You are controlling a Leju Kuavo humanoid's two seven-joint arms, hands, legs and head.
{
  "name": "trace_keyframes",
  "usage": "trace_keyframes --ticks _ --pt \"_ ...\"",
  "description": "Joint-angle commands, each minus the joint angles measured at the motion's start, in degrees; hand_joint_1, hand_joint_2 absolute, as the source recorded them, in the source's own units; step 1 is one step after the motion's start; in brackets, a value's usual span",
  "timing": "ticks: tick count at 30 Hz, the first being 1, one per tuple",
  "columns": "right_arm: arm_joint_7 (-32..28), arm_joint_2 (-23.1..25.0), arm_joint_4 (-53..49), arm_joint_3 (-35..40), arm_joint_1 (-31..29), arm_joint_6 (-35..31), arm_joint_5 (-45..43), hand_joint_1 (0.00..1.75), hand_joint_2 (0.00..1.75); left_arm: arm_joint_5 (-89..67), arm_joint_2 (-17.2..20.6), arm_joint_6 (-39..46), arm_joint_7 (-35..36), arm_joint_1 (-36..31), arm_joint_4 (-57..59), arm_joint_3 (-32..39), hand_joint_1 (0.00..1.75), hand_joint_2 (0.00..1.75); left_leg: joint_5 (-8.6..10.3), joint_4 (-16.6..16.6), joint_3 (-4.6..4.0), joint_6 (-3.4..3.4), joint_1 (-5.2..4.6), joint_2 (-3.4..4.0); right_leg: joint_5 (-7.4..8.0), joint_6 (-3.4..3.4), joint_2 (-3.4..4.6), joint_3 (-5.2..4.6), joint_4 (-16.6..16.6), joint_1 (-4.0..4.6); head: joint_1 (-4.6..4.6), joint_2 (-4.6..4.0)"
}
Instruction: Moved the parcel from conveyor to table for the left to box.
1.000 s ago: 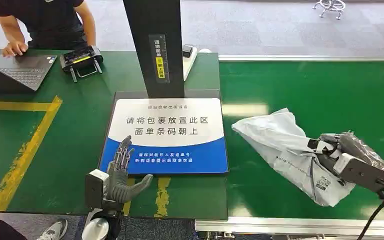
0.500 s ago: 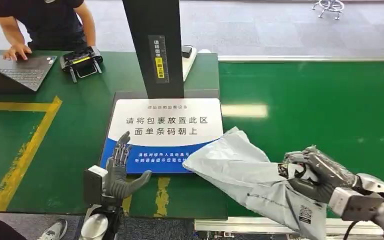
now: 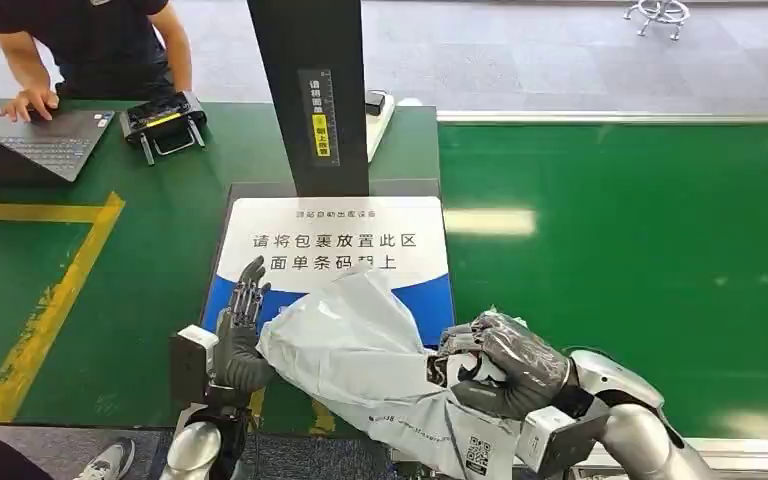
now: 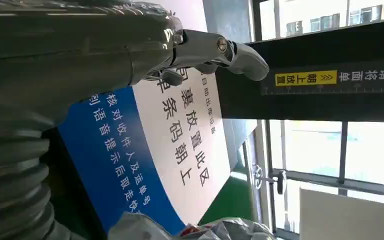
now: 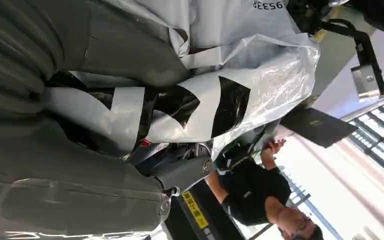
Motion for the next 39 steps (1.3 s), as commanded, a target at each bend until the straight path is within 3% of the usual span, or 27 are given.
trace_keyframes --ticks 1,6,11,13,17,28,30,35,39 --pt "-1.32 12.45 8.87 15.38 -6.99 -11.33 7.87 1.75 1.75 -0.24 -0.23 -0.10 0.79 -0.86 1.93 -0.35 0.00 1.75 0.05 -0.22 0.29 -0.04 0.09 0.57 0.23 -0.26 0.53 0.08 -0.21 0.13 0.00 0.00" --pt "-0.37 14.35 10.14 18.78 -11.02 -16.46 7.69 1.75 1.75 -0.69 -0.76 -0.42 1.09 -1.07 2.81 -0.22 0.00 1.75 0.03 -0.05 0.15 -0.04 -0.01 0.26 0.07 -0.13 0.25 -0.04 0.01 0.09 -0.02 0.00" --pt "2.63 16.99 12.61 17.62 -13.65 -29.36 16.57 1.75 1.75 -0.94 -0.87 -0.49 1.07 -1.18 3.26 -0.59 0.00 1.75 0.11 -0.10 0.18 -0.04 0.02 0.31 0.16 -0.20 0.28 -0.01 -0.06 0.13 0.00 0.00" --pt "2.72 17.22 13.00 17.77 -13.94 -29.43 16.65 1.75 1.75 -0.97 -0.88 -0.46 1.05 -1.26 3.41 -0.63 0.00 1.75 0.13 -0.08 0.13 0.01 0.00 0.27 0.14 -0.15 0.24 -0.01 -0.04 0.10 -0.02 0.00" --pt "5.57 18.93 16.65 18.14 -15.60 -37.32 23.31 1.75 1.75 -1.34 -0.74 -0.70 0.44 -1.40 3.98 -1.88 0.00 1.75 0.16 -0.14 0.18 0.00 0.01 0.31 0.20 -0.21 0.27 0.04 -0.13 0.11 0.00 0.00" --pt "5.72 19.25 17.60 18.43 -16.15 -37.53 23.47 1.75 1.75 -1.38 -0.68 -0.67 0.30 -1.22 3.76 -2.25 0.00 1.75 0.14 -0.06 0.12 0.01 -0.01 0.18 0.16 -0.15 0.14 0.03 -0.07 0.09 -0.02 0.00" --pt "8.78 19.71 19.76 18.75 -17.36 -41.14 27.85 1.75 1.75 -3.48 0.05 1.04 0.09 -0.46 0.33 -4.11 0.00 1.75 0.15 -0.06 0.11 0.01 0.00 0.19 0.18 -0.16 0.15 0.02 -0.08 0.10 -0.02 0.00" --pt "11.58 22.10 30.05 16.63 -19.77 -44.25 31.32 1.75 1.75 -7.03 2.25 2.04 2.20 2.82 -10.70 -9.86 0.00 1.75 0.10 0.02 0.07 0.00 0.02 0.26 0.16 -0.12 0.22 -0.03 -0.02 0.11 0.00 0.00" --pt "12.25 24.96 42.24 15.82 -22.29 -49.05 36.07 1.75 1.75 -5.97 3.63 0.88 2.67 3.52 -12.93 -12.73 0.00 1.75 0.14 -0.08 0.19 -0.01 0.01 0.26 0.18 -0.17 0.22 0.06 -0.09 0.10 -0.02 0.00"
